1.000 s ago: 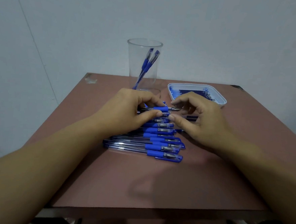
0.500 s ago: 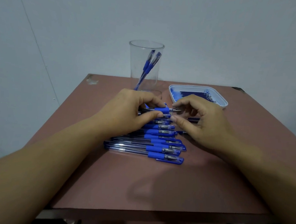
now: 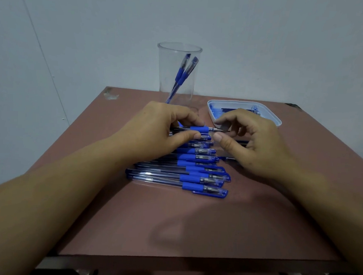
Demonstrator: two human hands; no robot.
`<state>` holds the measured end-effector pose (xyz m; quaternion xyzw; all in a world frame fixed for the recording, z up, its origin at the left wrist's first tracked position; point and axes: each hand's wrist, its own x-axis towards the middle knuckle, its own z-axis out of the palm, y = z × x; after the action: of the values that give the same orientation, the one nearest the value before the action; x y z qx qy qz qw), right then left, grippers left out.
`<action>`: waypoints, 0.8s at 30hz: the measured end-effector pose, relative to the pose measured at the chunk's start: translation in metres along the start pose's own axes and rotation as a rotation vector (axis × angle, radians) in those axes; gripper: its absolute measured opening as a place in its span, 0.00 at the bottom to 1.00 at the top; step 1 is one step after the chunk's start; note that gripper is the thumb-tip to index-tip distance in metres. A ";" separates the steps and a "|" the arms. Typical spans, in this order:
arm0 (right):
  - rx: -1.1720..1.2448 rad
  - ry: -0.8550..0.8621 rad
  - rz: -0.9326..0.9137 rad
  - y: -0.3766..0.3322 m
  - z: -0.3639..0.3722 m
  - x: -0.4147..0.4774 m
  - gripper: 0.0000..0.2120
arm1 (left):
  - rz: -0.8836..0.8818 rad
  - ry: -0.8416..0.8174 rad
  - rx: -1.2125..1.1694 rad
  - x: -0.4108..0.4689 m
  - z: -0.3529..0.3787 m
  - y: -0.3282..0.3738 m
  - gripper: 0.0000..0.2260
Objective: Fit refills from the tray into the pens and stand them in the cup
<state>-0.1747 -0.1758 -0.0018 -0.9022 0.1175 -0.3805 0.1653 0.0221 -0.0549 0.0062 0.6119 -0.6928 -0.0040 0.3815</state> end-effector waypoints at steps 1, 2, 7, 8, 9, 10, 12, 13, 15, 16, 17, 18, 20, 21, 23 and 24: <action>0.000 0.002 0.008 0.001 0.000 0.000 0.07 | 0.003 0.000 0.006 0.000 0.000 0.000 0.08; -0.005 0.003 0.013 0.002 0.001 0.001 0.08 | 0.005 -0.002 0.011 0.000 0.000 0.000 0.08; -0.005 -0.017 0.008 0.002 0.002 0.002 0.04 | -0.003 -0.014 0.020 0.000 0.001 -0.001 0.08; 0.011 -0.021 0.010 0.001 0.002 0.001 0.06 | -0.003 -0.012 0.017 0.000 0.001 -0.002 0.09; 0.030 -0.026 0.020 0.000 0.001 0.000 0.07 | -0.003 -0.010 0.015 0.000 0.001 -0.002 0.09; 0.046 -0.030 0.033 -0.001 0.001 0.000 0.08 | -0.005 -0.010 0.013 0.000 0.001 -0.002 0.09; 0.054 -0.031 0.054 -0.001 0.001 0.002 0.07 | -0.006 -0.009 0.010 0.000 0.001 -0.002 0.09; 0.043 -0.031 0.057 0.000 0.001 0.002 0.08 | -0.005 -0.009 0.009 0.000 0.001 -0.002 0.09; 0.023 -0.035 0.058 0.002 0.003 0.003 0.07 | -0.006 -0.014 0.016 0.000 0.001 -0.002 0.08; 0.028 -0.037 0.060 0.002 0.003 0.002 0.05 | -0.006 -0.016 0.019 0.000 0.001 -0.002 0.08; 0.039 -0.037 0.062 0.002 0.003 0.002 0.04 | -0.006 -0.016 0.019 0.000 0.001 -0.002 0.08; 0.050 -0.033 0.065 0.001 0.002 0.001 0.04 | -0.008 -0.014 0.015 0.000 0.001 -0.003 0.08; 0.064 -0.019 0.064 -0.001 0.002 0.002 0.05 | -0.012 -0.010 0.005 0.001 0.001 -0.003 0.08; 0.070 -0.017 0.061 -0.001 0.002 0.002 0.06 | -0.011 -0.012 0.006 0.001 0.001 -0.002 0.08; 0.071 -0.021 0.046 -0.001 0.001 0.003 0.06 | -0.008 -0.017 0.010 0.000 0.002 -0.002 0.07; 0.066 -0.024 0.039 -0.001 0.002 0.003 0.06 | -0.010 -0.018 0.009 0.000 0.002 -0.002 0.07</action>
<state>-0.1718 -0.1759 -0.0009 -0.8982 0.1206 -0.3702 0.2039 0.0228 -0.0564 0.0042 0.6168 -0.6932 -0.0082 0.3727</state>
